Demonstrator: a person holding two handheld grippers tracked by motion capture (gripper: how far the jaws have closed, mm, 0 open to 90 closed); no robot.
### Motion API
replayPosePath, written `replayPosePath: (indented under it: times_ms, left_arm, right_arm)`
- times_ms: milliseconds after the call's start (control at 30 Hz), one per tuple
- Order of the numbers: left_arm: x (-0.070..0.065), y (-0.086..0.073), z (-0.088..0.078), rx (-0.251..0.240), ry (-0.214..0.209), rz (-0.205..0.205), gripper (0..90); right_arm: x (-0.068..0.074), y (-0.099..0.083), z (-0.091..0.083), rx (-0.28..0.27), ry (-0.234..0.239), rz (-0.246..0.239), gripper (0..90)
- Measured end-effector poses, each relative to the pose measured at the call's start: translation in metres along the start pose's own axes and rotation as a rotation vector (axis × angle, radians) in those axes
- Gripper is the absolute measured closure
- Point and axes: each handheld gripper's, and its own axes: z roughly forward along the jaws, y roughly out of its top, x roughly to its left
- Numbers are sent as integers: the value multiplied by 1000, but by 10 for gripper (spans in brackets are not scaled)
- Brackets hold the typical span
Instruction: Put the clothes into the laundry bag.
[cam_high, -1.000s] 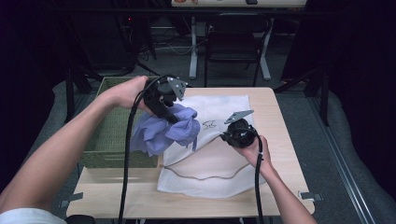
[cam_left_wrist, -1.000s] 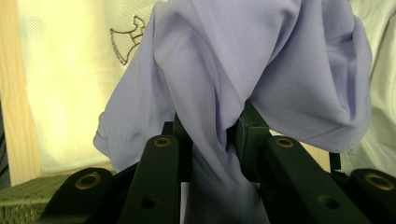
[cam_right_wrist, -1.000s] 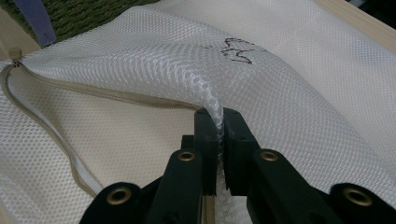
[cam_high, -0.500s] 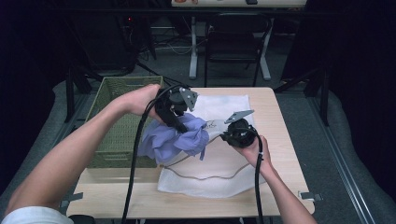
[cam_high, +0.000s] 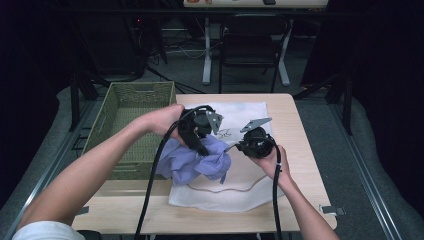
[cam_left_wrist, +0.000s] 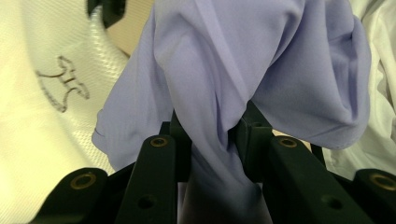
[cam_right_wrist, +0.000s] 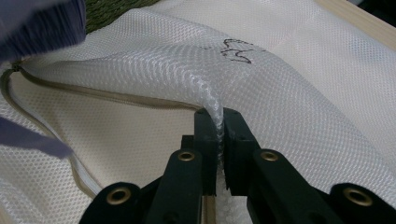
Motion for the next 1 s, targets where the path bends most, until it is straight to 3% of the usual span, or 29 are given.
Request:
replayPosePath:
  times_ms: [267,300,533,700,833,900,1000]
  left_arm:
    - [-2,9,31,10,-13,-25,701]
    - [-3,10,37,-5,-15,-42,695]
    - [-2,16,71,8,-21,-80,658]
    - [-1,18,97,1,-37,-103,575]
    - [-2,18,108,-13,-19,-142,443]
    - [-2,16,108,-21,-13,-153,387]
    - [-6,9,101,-85,33,-201,321]
  right_arm:
    - [0,0,0,0,0,4,858]
    - [0,0,0,-1,0,4,858]
    - [0,0,0,1,-1,7,858]
    - [0,0,0,5,-2,10,858]
    - [0,-1,0,6,-4,10,857]
    - [0,-1,-1,7,-3,11,858]
    - [0,-1,-2,4,-6,10,858]
